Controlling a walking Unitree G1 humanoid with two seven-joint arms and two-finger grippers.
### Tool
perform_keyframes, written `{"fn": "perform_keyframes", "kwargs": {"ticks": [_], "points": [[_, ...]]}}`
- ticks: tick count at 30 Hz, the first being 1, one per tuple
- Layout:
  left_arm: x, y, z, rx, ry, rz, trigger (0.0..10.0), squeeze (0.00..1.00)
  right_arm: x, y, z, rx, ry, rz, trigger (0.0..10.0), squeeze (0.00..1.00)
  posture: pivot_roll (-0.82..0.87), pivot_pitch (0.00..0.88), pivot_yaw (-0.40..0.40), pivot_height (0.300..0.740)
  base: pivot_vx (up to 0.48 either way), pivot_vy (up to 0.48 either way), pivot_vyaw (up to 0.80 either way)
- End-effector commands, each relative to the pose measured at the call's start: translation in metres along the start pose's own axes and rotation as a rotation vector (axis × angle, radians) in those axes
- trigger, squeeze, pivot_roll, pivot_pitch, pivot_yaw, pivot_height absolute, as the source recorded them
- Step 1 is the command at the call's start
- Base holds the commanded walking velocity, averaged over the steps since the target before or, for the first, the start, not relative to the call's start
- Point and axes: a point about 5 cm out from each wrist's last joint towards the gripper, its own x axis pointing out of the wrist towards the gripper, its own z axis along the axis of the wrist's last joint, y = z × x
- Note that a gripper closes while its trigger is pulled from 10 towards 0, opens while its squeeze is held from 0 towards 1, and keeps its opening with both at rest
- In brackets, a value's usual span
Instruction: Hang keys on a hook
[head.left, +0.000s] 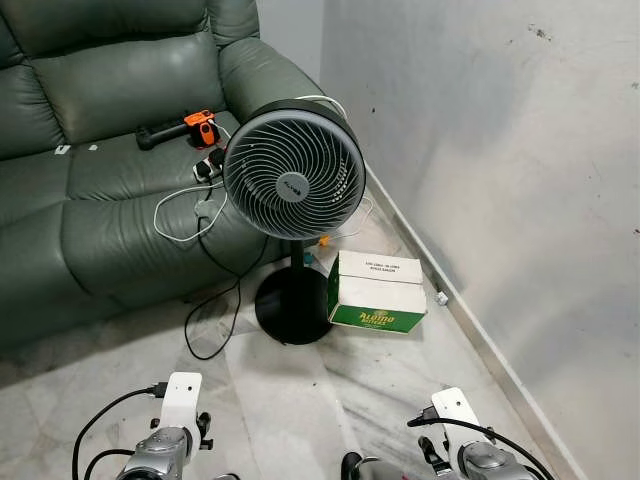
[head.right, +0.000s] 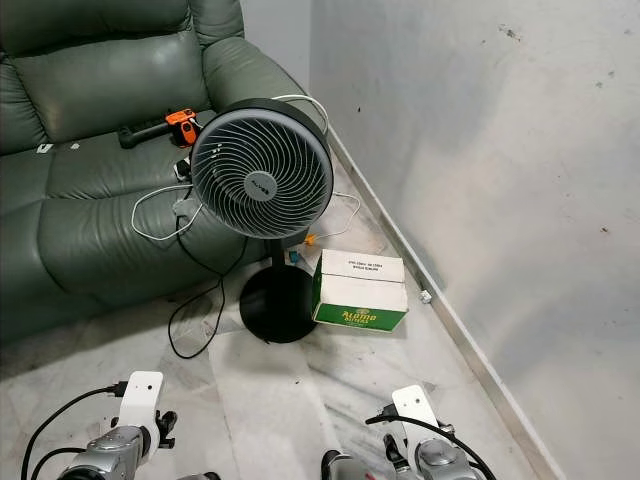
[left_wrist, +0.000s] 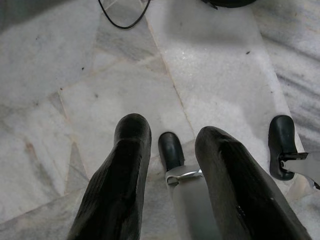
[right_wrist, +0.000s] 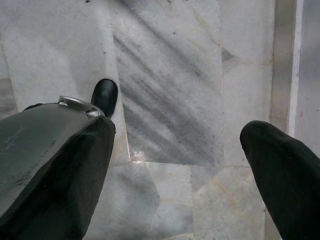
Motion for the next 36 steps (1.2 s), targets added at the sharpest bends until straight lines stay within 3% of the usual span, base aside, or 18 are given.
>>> {"fn": "perform_keyframes", "kwargs": {"ticks": [1,36], "points": [[-0.001,0.0003,-0.0101,-0.001,0.037,0.003,10.0,0.0,-0.0009,-0.0012,-0.0086,0.003,0.027,-0.001,10.0,0.0,-0.04,0.171,-0.036,0.74,0.0,0.0,0.0],[-0.0009,-0.0014,-0.0104,0.016,0.041,-0.001,10.0,0.0,-0.0011,-0.003,-0.0092,-0.016,0.035,-0.001,10.0,0.0,-0.05,0.173,-0.042,0.74,-0.24,0.0,0.0]]}}
